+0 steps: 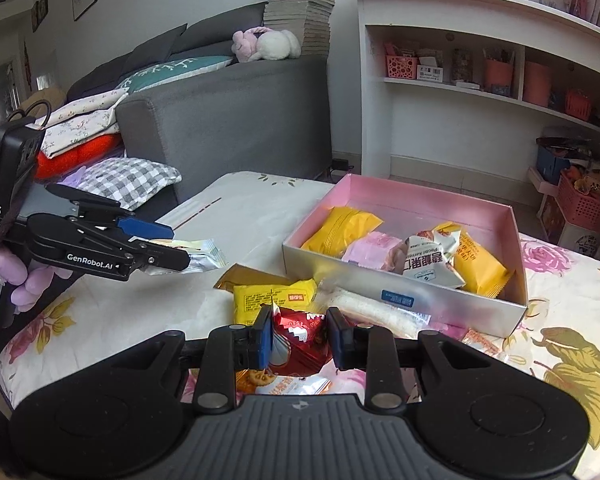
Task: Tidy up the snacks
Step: 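Carry the white biscuit packet and red candy bag into the box and release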
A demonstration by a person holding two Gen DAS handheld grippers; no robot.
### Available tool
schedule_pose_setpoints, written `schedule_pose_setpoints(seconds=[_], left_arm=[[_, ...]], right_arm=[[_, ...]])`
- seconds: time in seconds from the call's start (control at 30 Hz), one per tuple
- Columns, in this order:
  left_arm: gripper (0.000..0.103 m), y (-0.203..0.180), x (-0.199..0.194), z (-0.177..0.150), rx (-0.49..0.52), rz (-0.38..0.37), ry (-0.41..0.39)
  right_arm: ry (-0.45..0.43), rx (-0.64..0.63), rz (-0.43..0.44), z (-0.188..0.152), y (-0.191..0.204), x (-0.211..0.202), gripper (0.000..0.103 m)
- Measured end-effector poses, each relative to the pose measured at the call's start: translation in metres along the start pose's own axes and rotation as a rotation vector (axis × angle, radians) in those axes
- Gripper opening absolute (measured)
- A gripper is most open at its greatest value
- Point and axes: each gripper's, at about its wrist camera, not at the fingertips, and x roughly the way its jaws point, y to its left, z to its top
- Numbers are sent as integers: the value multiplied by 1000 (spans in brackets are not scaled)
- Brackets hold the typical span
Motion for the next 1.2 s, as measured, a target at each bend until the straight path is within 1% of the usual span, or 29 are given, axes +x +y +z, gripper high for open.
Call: schedule_pose_setpoints(seconds=[0.23, 0.33, 0.43, 0.57, 0.77, 0.83, 0.93, 1.1, 1.2], left_arm=[[44, -10, 1, 26, 0, -3, -59], [44, -14, 9, 40, -17, 5, -78], [44, -19, 24, 55, -43, 15, -79], [44, -26, 54, 78, -64, 18, -65], [44, -41, 104, 100, -91, 1, -37], [44, -48, 120, 105, -87, -7, -29], [44, -59, 139, 112, -62, -14, -18], [45, -71, 164, 120, -46, -18, -3], [45, -74, 172, 122, -45, -15, 0]], right_arm=[[-72, 98, -52, 25, -27, -3, 21], [-85, 131, -75, 33, -39, 2, 21], [-78, 174, -105, 40, -54, 15, 21], [-60, 235, -147, 47, -80, 33, 21], [-47, 292, -226, 49, -120, 61, 21], [-47, 329, -232, 48, -134, 68, 21], [-40, 349, -224, 46, -147, 79, 22], [-49, 374, -212, 49, -160, 90, 22], [-51, 382, -212, 51, -163, 95, 22]])
